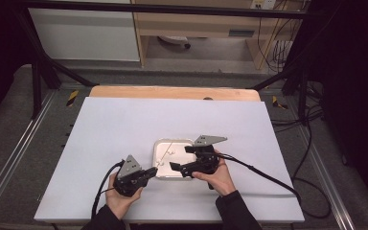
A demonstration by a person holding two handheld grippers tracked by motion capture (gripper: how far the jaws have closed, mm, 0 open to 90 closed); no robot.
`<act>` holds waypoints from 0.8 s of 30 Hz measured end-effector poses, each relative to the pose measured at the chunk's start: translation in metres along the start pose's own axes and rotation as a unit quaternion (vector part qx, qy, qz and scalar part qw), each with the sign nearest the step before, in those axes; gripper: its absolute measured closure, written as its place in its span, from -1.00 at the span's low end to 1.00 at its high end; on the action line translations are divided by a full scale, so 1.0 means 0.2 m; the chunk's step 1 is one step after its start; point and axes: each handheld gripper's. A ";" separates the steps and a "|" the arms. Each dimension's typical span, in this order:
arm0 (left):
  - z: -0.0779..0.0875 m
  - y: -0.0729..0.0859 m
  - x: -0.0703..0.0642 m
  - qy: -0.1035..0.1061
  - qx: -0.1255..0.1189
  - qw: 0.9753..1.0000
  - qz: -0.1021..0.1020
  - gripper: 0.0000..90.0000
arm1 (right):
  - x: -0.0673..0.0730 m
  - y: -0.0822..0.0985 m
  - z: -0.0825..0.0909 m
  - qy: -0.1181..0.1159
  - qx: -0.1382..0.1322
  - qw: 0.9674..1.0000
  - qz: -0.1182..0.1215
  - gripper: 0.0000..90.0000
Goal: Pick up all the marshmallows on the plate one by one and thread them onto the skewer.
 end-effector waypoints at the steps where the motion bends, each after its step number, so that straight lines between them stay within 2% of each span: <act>1: 0.01 0.00 0.00 0.000 0.000 1.000 -0.001 0.97 | 0.00 0.00 0.00 0.004 0.006 1.000 0.004 -0.85; 8: 0.05 0.01 0.04 -0.002 0.007 1.000 -0.005 0.97 | -0.02 0.02 -0.01 0.035 0.051 0.998 0.023 -0.94; 14: 0.09 0.03 0.07 -0.005 0.008 1.000 -0.001 0.97 | -0.06 -0.01 -0.03 0.054 0.041 0.998 0.011 -0.92; 19: 0.10 0.03 0.09 -0.010 0.008 1.000 0.004 0.97 | -0.09 -0.02 -0.06 0.067 0.042 0.997 -0.002 -0.92; 24: 0.11 0.03 0.10 -0.013 0.007 1.000 0.007 0.97 | -0.11 -0.04 -0.11 0.081 0.063 0.995 0.004 -0.94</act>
Point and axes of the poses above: each handheld gripper's, and its own axes: z roughly backward along the jaws, y roughly out of its underside, x roughly to its left, and after that the axes turned 1 degree about z, right-handed
